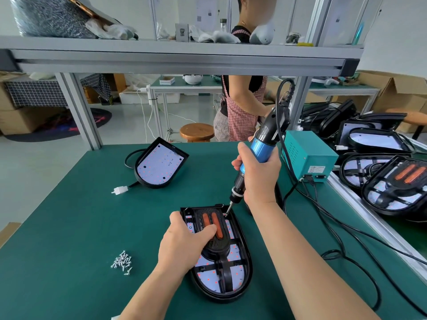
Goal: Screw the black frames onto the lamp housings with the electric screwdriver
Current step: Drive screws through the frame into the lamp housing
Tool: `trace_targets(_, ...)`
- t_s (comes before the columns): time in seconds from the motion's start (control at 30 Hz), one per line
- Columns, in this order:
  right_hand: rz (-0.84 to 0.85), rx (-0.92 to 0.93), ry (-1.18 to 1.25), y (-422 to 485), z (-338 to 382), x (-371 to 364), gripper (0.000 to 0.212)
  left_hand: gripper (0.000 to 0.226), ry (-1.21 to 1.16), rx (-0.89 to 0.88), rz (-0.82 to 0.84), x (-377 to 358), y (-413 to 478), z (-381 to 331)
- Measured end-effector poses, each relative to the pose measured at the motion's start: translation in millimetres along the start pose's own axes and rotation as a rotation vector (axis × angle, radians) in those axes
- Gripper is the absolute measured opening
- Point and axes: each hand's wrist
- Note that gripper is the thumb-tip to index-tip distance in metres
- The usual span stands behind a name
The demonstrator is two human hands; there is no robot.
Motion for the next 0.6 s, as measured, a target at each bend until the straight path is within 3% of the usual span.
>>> trace_targets(0.6, 0.081, 0.006, -0.075, -0.6, -7.4, -6.3, 0.017, 0.055, -0.005, 0.004, 0.011, -2.4, 2.1, 0.2)
Point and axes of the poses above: each hand's wrist, its own y-axis towards the middle knuckle, its own x-axis out of the back of the hand, z = x × y, and after that the axes turned 8 degrees about x, right-handed
